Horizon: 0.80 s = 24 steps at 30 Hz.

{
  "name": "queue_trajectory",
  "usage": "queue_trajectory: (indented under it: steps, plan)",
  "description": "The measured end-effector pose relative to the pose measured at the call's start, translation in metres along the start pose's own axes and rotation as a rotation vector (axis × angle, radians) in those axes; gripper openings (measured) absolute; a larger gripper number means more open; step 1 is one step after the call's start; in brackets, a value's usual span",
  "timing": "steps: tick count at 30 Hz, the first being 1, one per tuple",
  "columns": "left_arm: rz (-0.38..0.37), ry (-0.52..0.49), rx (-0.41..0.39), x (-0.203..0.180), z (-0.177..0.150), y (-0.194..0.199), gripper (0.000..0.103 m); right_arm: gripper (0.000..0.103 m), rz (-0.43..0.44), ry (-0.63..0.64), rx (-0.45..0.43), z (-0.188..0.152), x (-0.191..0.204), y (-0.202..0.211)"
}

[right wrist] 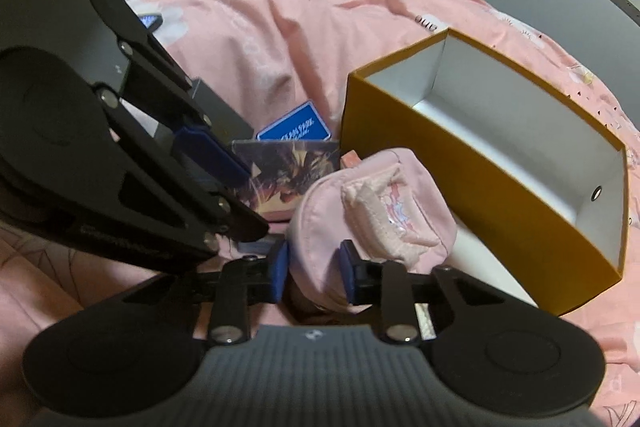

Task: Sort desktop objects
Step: 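Grasp the pink pouch with the right tool while the left tool approaches the dark card box, then lift the pink pouch with the right tool while the left tool grasps the dark card box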

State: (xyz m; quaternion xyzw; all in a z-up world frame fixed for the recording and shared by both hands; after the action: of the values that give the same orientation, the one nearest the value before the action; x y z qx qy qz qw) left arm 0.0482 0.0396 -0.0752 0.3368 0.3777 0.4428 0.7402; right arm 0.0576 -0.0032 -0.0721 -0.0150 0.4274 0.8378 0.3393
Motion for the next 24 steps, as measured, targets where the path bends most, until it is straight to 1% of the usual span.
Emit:
queue_trajectory:
  steps: [9, 11, 12, 15, 18, 21, 23, 24]
  plan:
    - [0.036, 0.005, -0.010, 0.005, 0.009, 0.010, 0.030, 0.021, -0.013, -0.043, -0.036, 0.007, -0.013, 0.011]
    - [0.038, 0.012, -0.007, 0.009, 0.010, 0.013, 0.034, 0.020, -0.023, -0.054, -0.052, 0.010, -0.016, 0.014]
    - [0.039, 0.011, 0.001, 0.011, 0.011, 0.013, 0.039, 0.019, -0.033, -0.061, -0.065, 0.012, -0.018, 0.017]
    - [0.045, -0.003, 0.037, 0.015, 0.010, 0.012, 0.056, 0.018, -0.067, -0.080, -0.100, 0.020, -0.027, 0.026]
    - [0.039, 0.004, 0.069, 0.020, 0.007, 0.007, 0.056, 0.018, -0.092, -0.126, -0.104, 0.025, -0.044, 0.030]
    - [0.031, 0.014, 0.077, 0.024, 0.003, 0.001, 0.061, 0.018, -0.086, -0.216, -0.094, 0.027, -0.063, 0.030]
    - [0.050, 0.018, 0.083, 0.027, 0.002, -0.002, 0.061, 0.019, -0.084, -0.263, -0.088, 0.025, -0.072, 0.031]
    - [0.072, 0.019, 0.091, 0.030, 0.001, -0.005, 0.061, 0.020, -0.091, -0.275, -0.090, 0.024, -0.075, 0.031]
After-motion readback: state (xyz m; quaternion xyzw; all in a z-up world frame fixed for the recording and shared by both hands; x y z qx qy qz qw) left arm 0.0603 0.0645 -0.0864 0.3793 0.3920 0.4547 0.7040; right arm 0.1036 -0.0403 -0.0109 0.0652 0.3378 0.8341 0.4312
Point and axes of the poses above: each gripper's, at about its wrist camera, not at the fingertips, and y roughly against the way its jaws point, x to its left, z to its top, the point moved 7 cm from there along -y, roughly the way its jaws point, and after that the axes turned 15 degrees about -z, right-handed, at the moved point
